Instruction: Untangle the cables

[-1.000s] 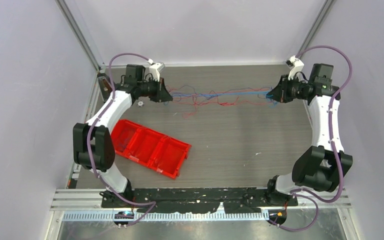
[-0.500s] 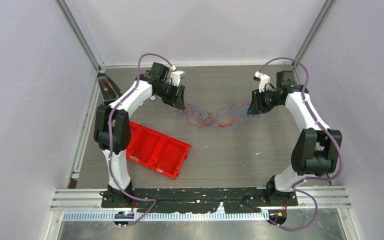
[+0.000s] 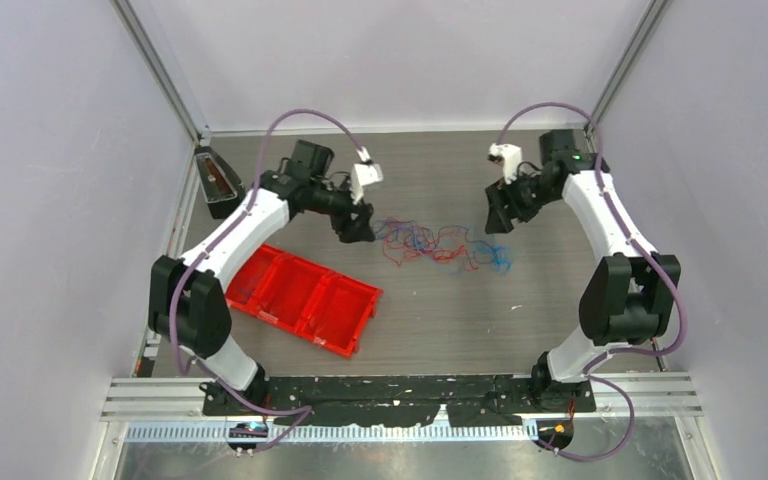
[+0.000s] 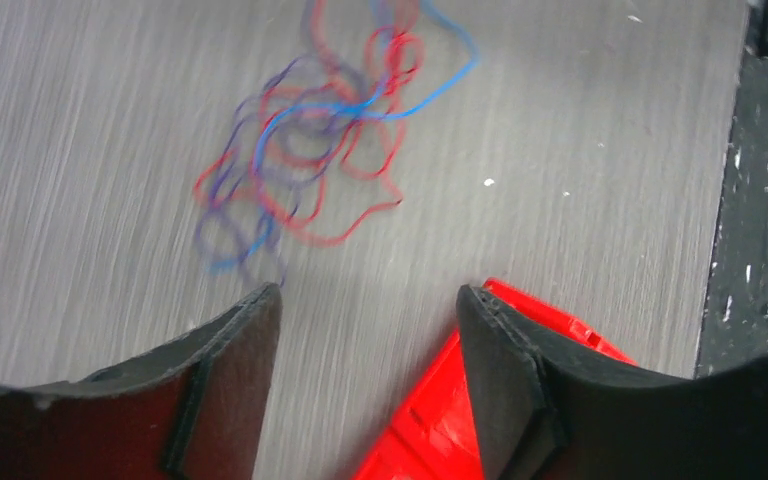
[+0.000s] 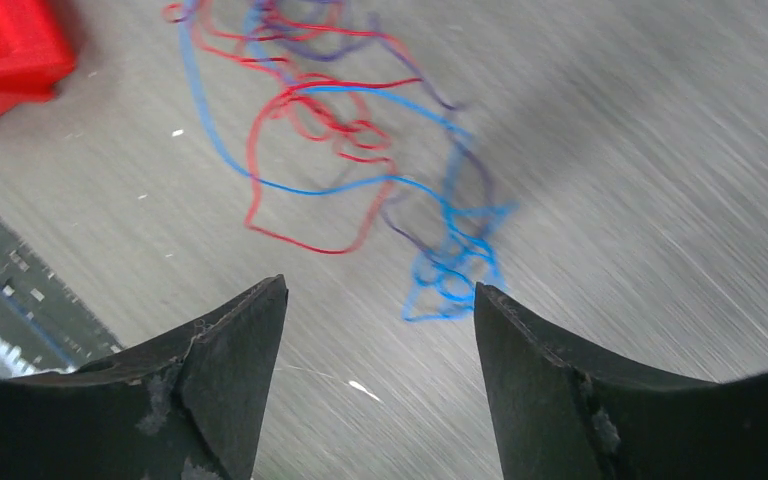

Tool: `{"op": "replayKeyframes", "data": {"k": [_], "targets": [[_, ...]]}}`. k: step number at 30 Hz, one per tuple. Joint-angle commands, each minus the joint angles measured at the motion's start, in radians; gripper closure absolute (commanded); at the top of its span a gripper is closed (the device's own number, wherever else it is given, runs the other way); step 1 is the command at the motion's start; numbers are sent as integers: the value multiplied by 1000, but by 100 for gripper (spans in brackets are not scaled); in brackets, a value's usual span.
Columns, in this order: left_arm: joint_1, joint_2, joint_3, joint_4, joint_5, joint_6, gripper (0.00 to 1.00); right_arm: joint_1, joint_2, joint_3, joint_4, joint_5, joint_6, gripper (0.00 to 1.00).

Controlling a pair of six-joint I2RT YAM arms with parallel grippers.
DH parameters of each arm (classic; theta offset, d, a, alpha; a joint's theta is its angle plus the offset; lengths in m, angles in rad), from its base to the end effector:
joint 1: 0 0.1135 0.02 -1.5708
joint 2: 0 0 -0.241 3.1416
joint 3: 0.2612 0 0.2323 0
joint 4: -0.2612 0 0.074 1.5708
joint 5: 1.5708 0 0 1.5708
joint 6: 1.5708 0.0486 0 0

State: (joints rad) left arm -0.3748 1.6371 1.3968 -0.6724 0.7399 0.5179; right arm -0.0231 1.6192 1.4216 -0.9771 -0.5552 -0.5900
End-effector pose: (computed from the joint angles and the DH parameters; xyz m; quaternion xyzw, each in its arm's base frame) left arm 0.3001 -0.1533 0.2719 0.4863 0.7454 -0.3198 0.3250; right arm 0.3085 0.0185 0.2626 -0.3155 0.8902 0.1991 0.2615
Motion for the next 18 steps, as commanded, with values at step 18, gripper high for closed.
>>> {"op": "replayKeyframes", "data": {"k": [18], "targets": [[-380, 249, 106, 426, -181, 7, 43, 91, 128, -90, 120, -100, 229, 38]]}}
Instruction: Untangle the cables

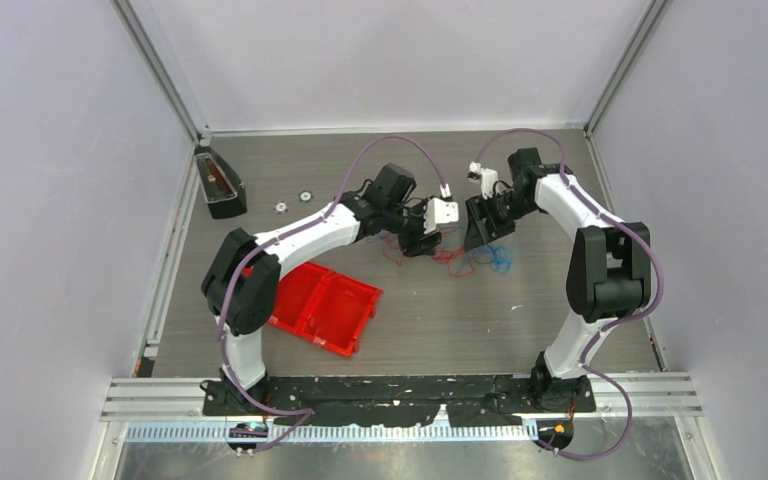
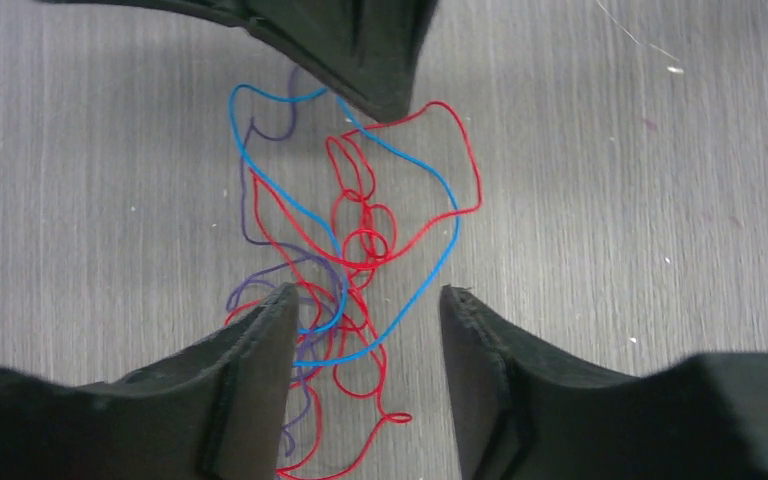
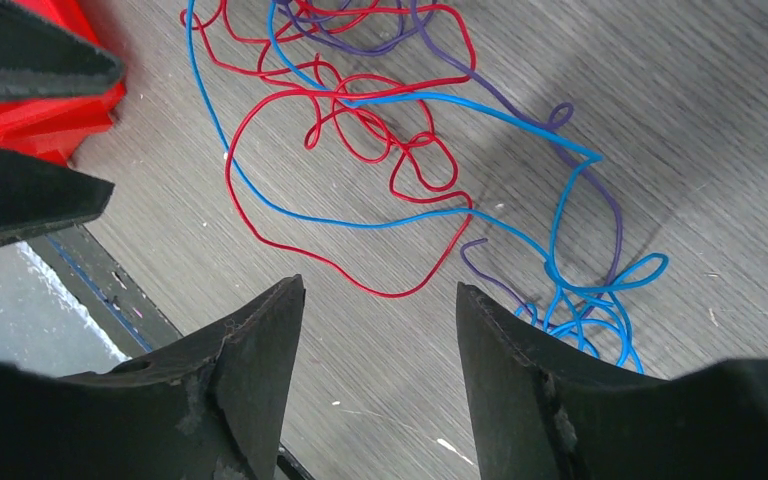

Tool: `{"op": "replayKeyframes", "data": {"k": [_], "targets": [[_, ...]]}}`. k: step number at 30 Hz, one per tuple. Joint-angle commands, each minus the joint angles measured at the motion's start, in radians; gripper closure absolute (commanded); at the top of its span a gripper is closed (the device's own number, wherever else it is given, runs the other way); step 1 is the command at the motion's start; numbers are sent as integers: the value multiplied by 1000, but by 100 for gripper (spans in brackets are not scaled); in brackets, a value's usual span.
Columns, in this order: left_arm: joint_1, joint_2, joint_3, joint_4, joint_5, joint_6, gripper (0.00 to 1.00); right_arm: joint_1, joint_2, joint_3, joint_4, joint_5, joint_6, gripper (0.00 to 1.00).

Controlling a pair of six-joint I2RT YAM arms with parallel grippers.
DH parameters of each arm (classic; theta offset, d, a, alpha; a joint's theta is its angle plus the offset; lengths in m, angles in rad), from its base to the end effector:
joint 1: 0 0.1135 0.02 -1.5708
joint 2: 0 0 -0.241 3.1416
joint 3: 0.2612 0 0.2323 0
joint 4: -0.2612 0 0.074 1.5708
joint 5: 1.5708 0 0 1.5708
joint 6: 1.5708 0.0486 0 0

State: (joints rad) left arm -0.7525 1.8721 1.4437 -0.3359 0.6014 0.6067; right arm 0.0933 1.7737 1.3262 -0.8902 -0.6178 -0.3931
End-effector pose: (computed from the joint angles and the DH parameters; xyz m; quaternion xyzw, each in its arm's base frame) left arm 0.2753 -0.2955 0.2260 0.6425 0.6103 -0.2990 0.3540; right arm 0.3191 0.0581 0.1960 -0.2622 0.9099 0.2820 0.1546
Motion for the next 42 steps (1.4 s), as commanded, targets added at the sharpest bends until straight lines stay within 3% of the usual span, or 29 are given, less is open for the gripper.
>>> {"op": "replayKeyframes", "data": {"k": [1, 6, 10, 14, 25, 29, 33, 39, 42], "targets": [[-1, 28, 77, 80, -53, -116, 41, -32, -26, 4, 39, -34, 34, 38], [23, 75, 131, 49, -42, -379, 41, -66, -37, -19, 88, -13, 55, 43], [59, 137, 176, 18, 28, -631, 47, -78, -50, -20, 101, -11, 59, 44], [82, 186, 187, 42, 99, -780, 54, -129, -52, -14, 100, -16, 59, 44], [86, 309, 259, 43, 170, -857, 64, -141, -40, -8, 88, -22, 37, 42], [93, 310, 261, 70, 187, -872, 83, -141, -37, 8, 89, -23, 35, 40], [96, 245, 242, 69, 200, -820, 99, -138, -42, 9, 130, -82, 45, 31], [110, 175, 226, 52, 236, -778, 100, -125, -29, 32, 165, -117, 76, 26], [114, 57, 200, 50, 286, -703, 100, -119, -50, 18, 211, -136, 86, 16]]}}
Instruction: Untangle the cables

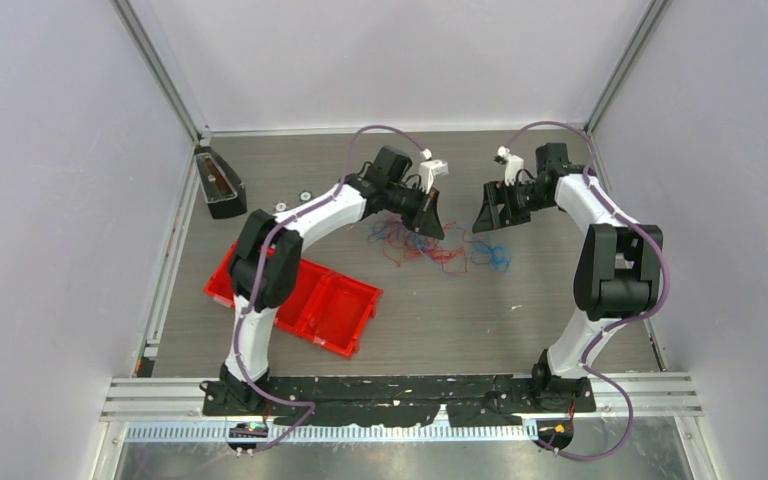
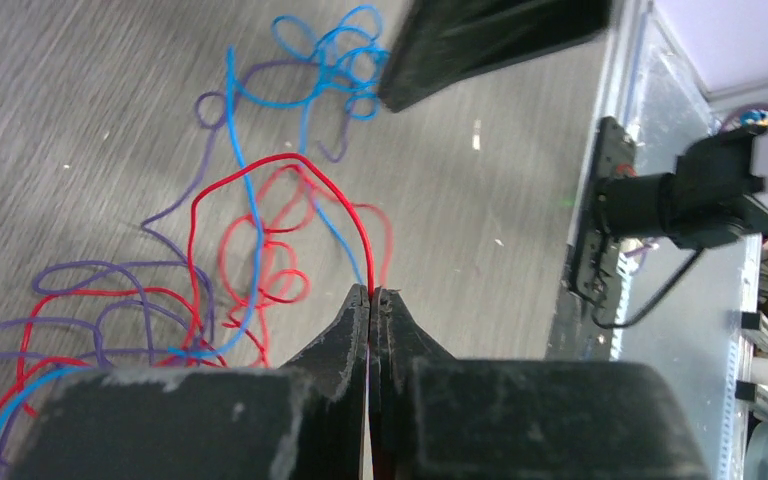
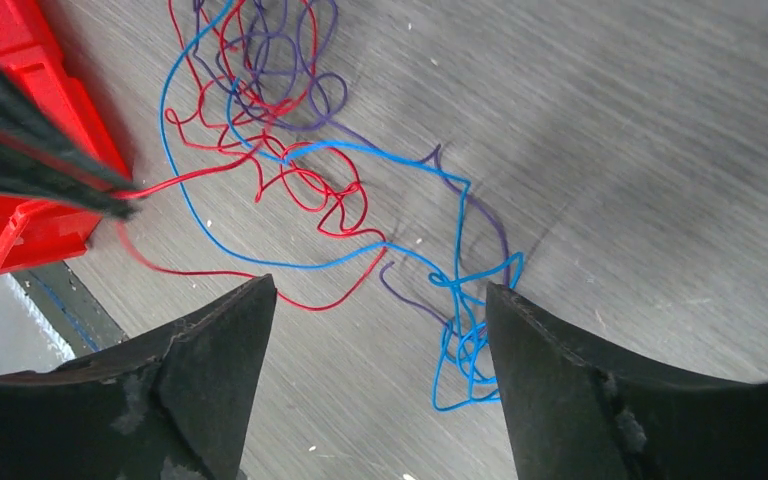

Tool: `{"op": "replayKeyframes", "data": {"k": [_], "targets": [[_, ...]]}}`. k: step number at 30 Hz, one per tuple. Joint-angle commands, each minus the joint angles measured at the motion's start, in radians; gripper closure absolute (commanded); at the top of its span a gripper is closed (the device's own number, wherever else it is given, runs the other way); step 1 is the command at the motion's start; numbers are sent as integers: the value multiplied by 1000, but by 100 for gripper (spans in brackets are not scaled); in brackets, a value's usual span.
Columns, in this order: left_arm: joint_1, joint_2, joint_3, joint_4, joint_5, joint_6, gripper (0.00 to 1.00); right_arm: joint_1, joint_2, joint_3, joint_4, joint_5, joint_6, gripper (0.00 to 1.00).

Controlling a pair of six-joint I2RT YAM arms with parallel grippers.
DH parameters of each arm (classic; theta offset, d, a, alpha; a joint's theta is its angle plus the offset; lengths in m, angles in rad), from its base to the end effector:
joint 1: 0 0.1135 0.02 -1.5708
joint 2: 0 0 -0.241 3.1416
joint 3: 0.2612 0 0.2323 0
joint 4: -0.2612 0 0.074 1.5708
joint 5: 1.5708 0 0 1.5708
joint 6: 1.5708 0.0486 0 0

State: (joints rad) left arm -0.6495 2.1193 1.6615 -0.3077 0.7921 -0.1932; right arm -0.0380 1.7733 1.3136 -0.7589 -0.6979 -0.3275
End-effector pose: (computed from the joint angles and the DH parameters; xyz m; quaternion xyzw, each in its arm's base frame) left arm 0.3386 -0.3006 0.1988 0.3392 0.7926 -0.4717 0.1847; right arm 0.3355 0.0185 0.1994 -0.1927 0.9069 0.3011 0.2231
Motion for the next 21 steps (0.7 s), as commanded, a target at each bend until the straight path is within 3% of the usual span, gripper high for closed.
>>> {"op": "replayKeyframes", "data": {"k": [1, 4, 6, 12, 16, 21], "targets": [[14, -240, -41, 39, 111, 124, 100, 13, -63, 25, 117, -72, 38, 3], [36, -358, -93, 128, 140, 130, 100, 20, -103, -15, 206, -133, 92, 4], [47, -398, -64, 103, 151, 132, 100, 27, -143, -56, 300, -176, 141, 5], [49, -437, 30, 14, 159, 126, 100, 122, -255, -201, 820, -216, 392, 5], [51, -458, 64, 17, 149, 116, 100, 212, -239, -206, 1033, -174, 519, 5], [58, -487, 166, 64, 133, 70, 100, 302, -119, -184, 1093, -127, 525, 1]]}}
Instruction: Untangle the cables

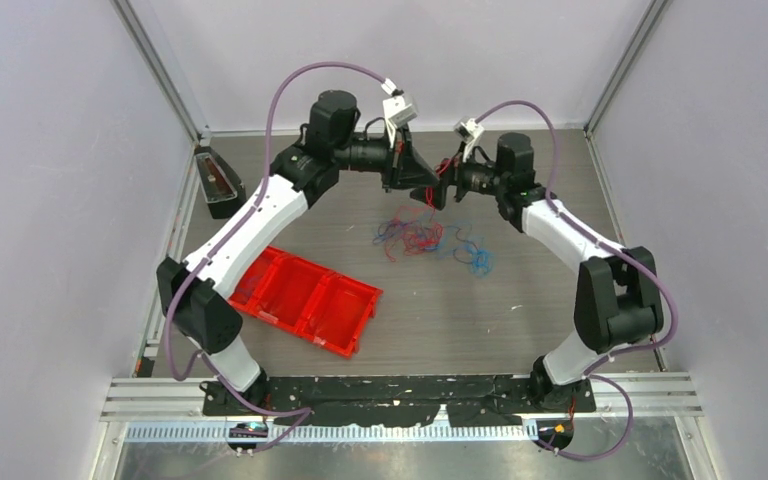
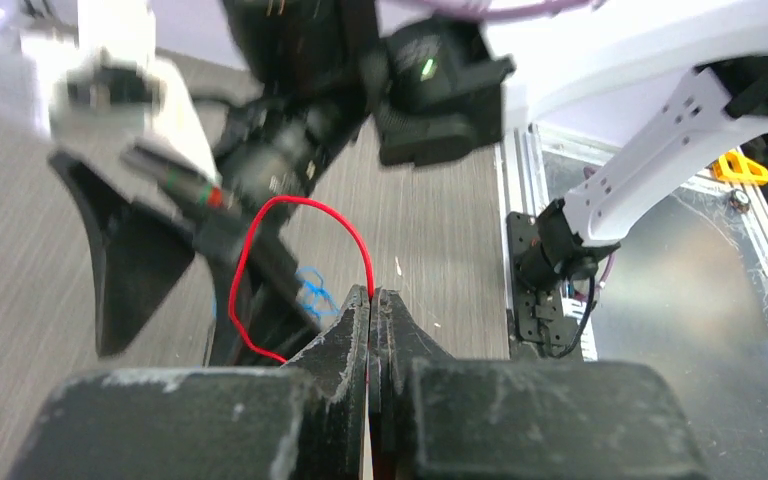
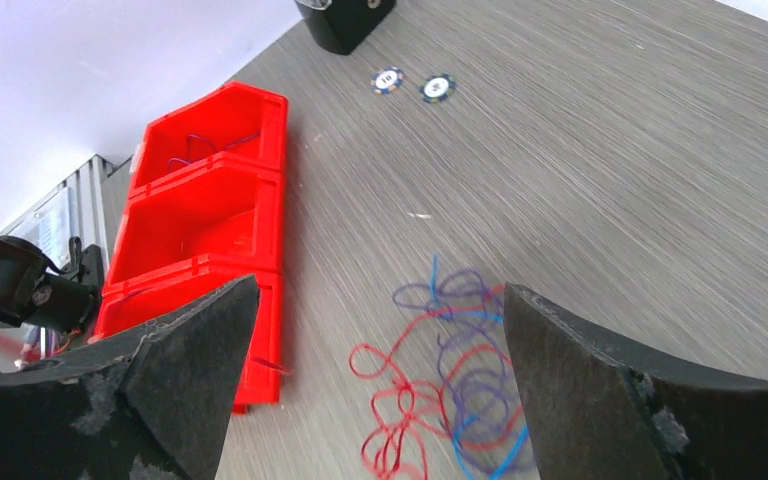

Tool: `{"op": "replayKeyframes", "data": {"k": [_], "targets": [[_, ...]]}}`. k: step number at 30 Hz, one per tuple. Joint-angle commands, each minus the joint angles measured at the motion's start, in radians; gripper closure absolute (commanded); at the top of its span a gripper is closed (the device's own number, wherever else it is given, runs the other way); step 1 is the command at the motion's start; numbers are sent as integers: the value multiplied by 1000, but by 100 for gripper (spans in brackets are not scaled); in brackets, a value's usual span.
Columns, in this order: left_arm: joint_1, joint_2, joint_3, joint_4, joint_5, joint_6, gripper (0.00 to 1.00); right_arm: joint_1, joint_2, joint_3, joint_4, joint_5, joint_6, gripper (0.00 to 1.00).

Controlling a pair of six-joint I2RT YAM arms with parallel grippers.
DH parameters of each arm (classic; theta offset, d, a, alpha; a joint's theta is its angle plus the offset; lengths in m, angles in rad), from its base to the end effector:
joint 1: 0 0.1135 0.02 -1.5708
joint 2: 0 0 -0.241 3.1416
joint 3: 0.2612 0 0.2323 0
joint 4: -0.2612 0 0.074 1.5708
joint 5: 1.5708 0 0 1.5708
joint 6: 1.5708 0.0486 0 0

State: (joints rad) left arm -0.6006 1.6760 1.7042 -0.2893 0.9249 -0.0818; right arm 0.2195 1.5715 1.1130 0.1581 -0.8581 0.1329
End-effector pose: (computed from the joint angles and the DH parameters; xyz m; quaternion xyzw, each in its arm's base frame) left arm 0.2814 -0.2398 0.3928 0.4447 0.6164 -0.5158 0.3952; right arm 0.3326 0.1119 0.2777 -0.2783 0.7206 0.4243 0.4725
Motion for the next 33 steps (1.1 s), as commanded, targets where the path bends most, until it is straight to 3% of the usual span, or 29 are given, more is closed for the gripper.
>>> {"op": "replayKeyframes", "data": {"k": [1, 6, 12, 15, 20, 22, 25, 27, 33], "targets": [[16, -44, 157, 44, 3, -59, 100, 53, 102, 17, 172, 43, 63, 3], [71, -47, 332, 12, 6, -125, 100, 57, 221, 13, 81, 79, 10, 17], [130, -82, 376, -28, -17, -146, 100, 84, 286, 31, -98, 105, -115, 29], [146, -118, 307, -22, -41, -137, 100, 70, 253, 51, -182, 98, -193, 22], [153, -162, 219, 35, -68, -150, 100, -8, 130, 22, -213, 13, -268, 2], [153, -162, 212, 50, -75, -170, 100, -13, 57, -22, -141, -11, -263, 3], [153, -164, 215, 66, -98, -199, 100, 4, -49, -156, 153, -5, -151, 5], [154, -165, 224, 65, -124, -213, 100, 48, -80, -212, 260, 26, -137, 5], [156, -159, 248, 51, -167, -261, 100, 142, -118, -301, 466, 83, -98, 5]]}}
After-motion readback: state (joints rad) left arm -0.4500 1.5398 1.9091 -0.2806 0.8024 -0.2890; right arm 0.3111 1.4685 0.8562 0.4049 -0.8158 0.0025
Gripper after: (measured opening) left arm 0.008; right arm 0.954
